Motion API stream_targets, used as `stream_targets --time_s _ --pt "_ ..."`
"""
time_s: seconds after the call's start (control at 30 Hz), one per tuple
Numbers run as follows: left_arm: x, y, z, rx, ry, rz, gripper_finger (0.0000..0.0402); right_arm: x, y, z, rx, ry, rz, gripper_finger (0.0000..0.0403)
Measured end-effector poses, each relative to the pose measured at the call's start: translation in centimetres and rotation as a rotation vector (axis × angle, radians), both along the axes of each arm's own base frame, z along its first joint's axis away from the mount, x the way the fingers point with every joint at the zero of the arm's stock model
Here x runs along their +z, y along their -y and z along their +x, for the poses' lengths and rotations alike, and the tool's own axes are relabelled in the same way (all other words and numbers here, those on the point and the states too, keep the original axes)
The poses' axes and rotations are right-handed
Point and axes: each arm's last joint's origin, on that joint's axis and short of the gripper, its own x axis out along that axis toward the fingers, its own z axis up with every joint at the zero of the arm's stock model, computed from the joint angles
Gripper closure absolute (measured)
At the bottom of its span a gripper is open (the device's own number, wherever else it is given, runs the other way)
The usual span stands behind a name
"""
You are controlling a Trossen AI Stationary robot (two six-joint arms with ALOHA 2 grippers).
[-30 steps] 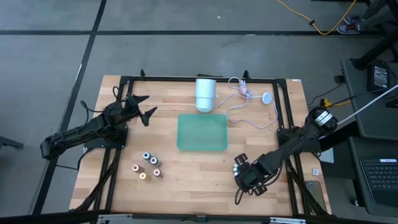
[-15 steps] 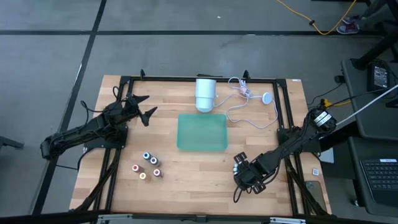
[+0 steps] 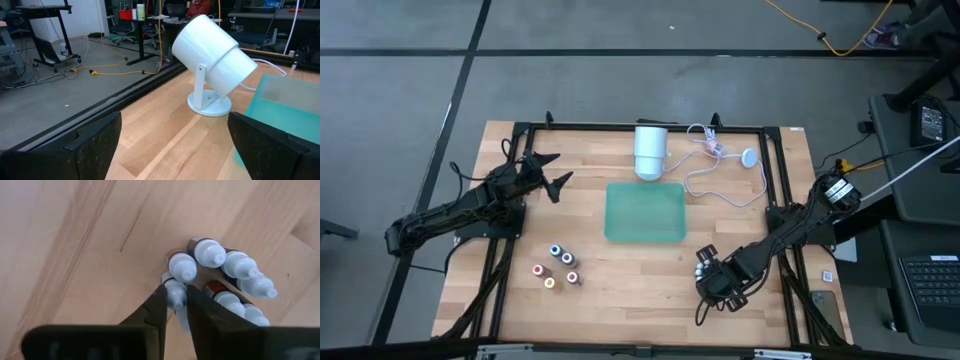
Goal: Pick & Place food coloring
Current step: Put the bottom small black food coloring bottle into the green bin
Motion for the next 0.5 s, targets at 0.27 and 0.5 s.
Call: stream_targets --time_s 0.27,0.5 --pt "0.0 0.0 0.0 0.000 0.001 0.000 0.0041 0.3 0.1 -0.1 -0.055 -0.031 -0.014 0.0344" --pt "0.0 0.0 0.0 0.000 0.000 0.000 0.0041 2.4 0.0 0.1 -0.074 -0.037 -0.023 0.0347"
